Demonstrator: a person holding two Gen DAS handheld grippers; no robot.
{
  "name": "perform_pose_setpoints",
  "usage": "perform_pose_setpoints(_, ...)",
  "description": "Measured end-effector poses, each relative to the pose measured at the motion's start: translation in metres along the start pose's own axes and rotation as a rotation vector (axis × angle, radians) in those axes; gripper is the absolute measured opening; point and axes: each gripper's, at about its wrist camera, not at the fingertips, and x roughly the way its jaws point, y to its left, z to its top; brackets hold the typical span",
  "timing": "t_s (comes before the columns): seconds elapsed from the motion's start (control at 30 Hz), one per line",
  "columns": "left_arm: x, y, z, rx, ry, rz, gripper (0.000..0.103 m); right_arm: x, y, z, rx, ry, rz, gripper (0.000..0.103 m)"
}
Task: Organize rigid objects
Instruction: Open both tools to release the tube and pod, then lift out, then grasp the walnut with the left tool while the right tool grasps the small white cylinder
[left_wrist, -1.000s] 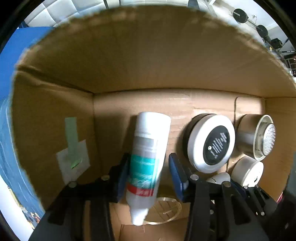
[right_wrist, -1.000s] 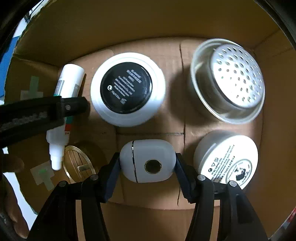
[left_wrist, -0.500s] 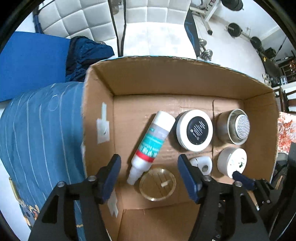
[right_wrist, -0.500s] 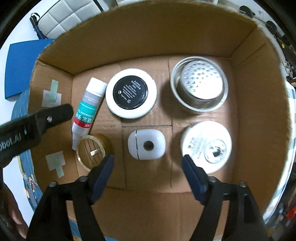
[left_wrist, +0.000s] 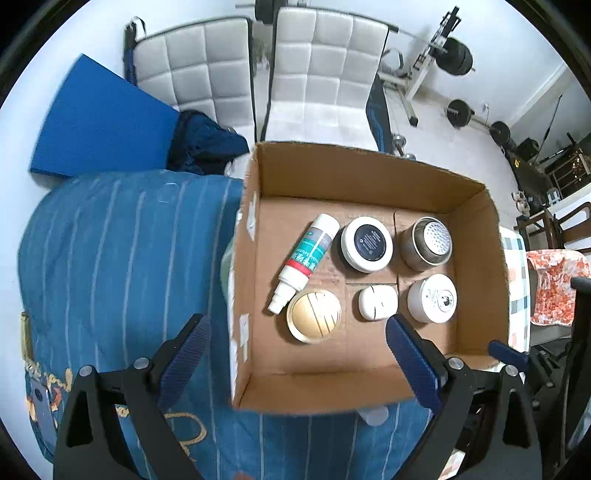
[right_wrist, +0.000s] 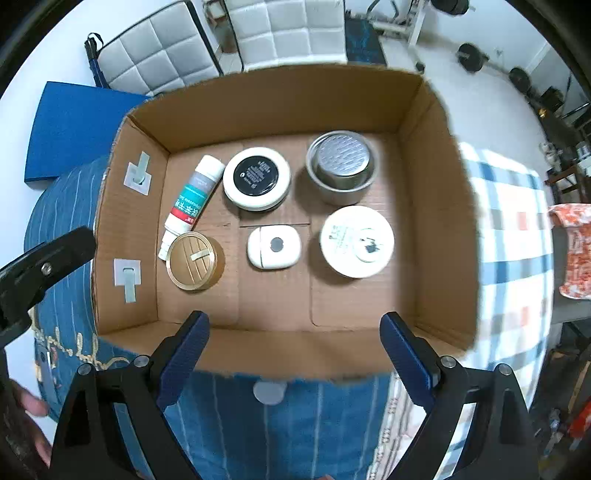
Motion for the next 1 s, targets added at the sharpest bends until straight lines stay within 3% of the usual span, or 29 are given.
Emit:
perform_pose_setpoints(0.4, -0.077, -0.011, -0.064, 0.049, -0.168, 0.024, 0.097, -0.111, -0.020, -0.069, -0.014, -0.168, -0.039, 0.095)
perform_pose_setpoints(0.67, -0.121, -0.018, -0.098, 0.069, -0.213, -0.002, 0.097, -0.167, -0.027, -0.113, -0.021, -0.248, -0.017, 0.095)
perform_pose_setpoints(1.0, -0.158, -0.013, -0.123, 0.030, -0.262, -0.028, 0.097, -0.221, -0.026, -0.144, -0.019, -0.329, -0.003, 0.095)
